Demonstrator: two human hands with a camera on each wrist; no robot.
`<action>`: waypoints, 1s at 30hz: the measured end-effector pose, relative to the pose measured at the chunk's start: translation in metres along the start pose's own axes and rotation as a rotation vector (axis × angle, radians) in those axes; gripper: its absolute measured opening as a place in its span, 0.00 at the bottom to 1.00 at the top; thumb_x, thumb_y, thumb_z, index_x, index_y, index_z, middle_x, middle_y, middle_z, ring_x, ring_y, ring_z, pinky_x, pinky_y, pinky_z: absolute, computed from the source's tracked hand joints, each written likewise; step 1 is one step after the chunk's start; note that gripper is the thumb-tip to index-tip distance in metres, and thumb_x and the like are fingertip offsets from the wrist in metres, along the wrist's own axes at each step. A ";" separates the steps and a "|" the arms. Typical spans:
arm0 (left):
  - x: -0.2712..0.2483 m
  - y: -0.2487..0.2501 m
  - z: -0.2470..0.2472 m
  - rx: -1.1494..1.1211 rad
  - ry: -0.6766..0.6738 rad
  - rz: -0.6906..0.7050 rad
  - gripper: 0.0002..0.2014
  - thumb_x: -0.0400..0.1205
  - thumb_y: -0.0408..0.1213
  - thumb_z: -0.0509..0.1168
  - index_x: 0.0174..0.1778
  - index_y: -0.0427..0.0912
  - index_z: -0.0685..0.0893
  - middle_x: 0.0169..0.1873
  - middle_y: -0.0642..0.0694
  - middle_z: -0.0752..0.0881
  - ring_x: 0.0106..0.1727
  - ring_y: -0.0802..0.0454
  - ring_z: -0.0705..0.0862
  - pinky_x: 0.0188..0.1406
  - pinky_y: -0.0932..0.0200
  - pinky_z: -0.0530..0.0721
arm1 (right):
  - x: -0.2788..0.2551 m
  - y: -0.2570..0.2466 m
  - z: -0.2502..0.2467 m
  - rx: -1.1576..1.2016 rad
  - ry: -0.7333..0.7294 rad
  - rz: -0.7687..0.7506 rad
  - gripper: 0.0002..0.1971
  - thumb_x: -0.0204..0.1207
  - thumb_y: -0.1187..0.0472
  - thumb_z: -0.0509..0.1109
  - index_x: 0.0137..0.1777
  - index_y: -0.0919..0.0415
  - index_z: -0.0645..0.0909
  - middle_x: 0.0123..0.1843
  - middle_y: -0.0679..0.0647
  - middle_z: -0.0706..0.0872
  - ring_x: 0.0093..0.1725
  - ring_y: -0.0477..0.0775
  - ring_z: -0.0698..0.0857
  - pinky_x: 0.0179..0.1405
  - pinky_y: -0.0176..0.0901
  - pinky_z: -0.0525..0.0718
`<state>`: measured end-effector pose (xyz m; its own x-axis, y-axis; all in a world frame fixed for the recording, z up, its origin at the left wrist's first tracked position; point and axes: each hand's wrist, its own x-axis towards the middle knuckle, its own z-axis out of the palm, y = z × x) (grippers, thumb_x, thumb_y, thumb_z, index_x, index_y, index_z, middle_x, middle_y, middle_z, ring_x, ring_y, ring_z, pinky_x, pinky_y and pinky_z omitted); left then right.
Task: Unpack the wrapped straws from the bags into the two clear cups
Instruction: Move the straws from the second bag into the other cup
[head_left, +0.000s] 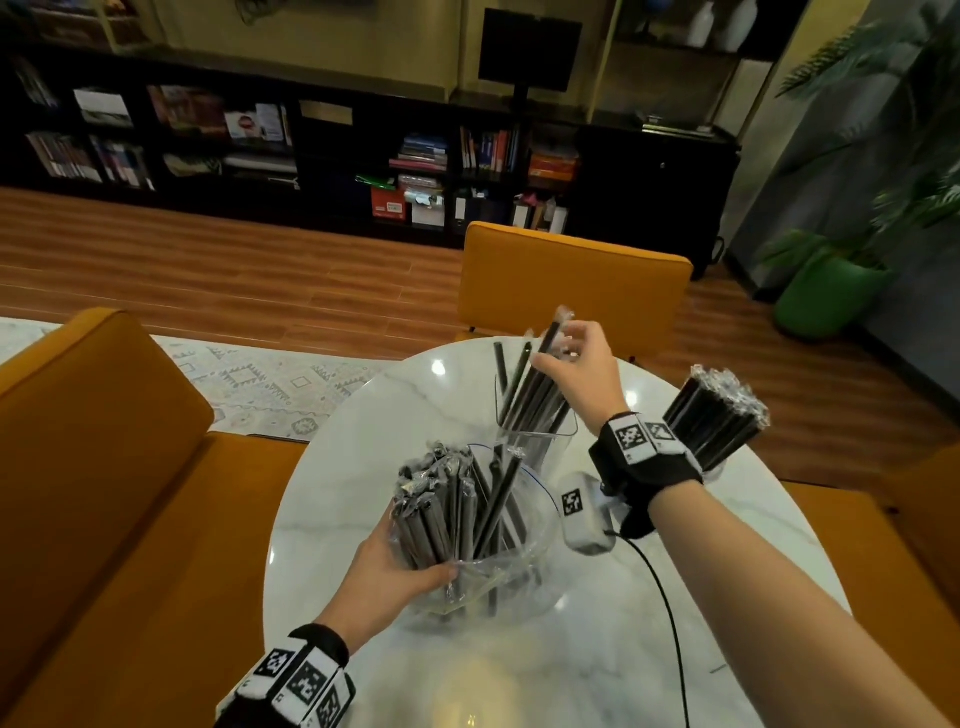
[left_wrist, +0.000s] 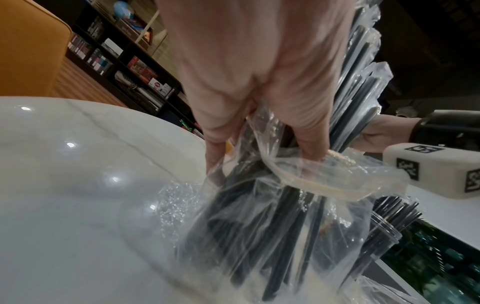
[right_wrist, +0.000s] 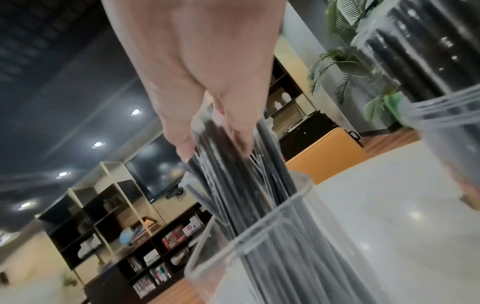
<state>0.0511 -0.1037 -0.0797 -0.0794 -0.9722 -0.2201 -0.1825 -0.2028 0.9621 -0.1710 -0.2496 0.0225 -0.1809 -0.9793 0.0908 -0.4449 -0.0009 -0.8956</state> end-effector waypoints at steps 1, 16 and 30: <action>0.000 -0.001 0.000 0.007 0.003 -0.002 0.31 0.67 0.28 0.80 0.58 0.57 0.75 0.51 0.56 0.86 0.46 0.76 0.85 0.51 0.74 0.82 | 0.000 -0.003 -0.006 0.001 0.005 -0.011 0.28 0.75 0.59 0.76 0.72 0.60 0.70 0.64 0.56 0.81 0.61 0.55 0.83 0.60 0.48 0.85; 0.011 -0.017 -0.002 0.049 0.002 0.003 0.34 0.64 0.36 0.83 0.66 0.48 0.78 0.56 0.50 0.88 0.58 0.54 0.86 0.59 0.55 0.84 | -0.131 0.005 -0.005 0.169 -0.556 0.165 0.53 0.62 0.47 0.84 0.84 0.46 0.55 0.82 0.50 0.67 0.76 0.51 0.73 0.70 0.45 0.76; 0.004 -0.026 -0.004 0.002 -0.032 -0.026 0.25 0.66 0.32 0.82 0.59 0.41 0.85 0.50 0.44 0.92 0.51 0.57 0.90 0.51 0.60 0.88 | -0.123 0.022 0.015 0.041 -0.448 -0.060 0.18 0.67 0.55 0.83 0.54 0.60 0.85 0.50 0.52 0.87 0.51 0.46 0.86 0.53 0.37 0.84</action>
<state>0.0596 -0.1024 -0.1048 -0.1059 -0.9624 -0.2500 -0.1871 -0.2276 0.9556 -0.1450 -0.1322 -0.0148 0.2452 -0.9684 -0.0461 -0.4067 -0.0595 -0.9116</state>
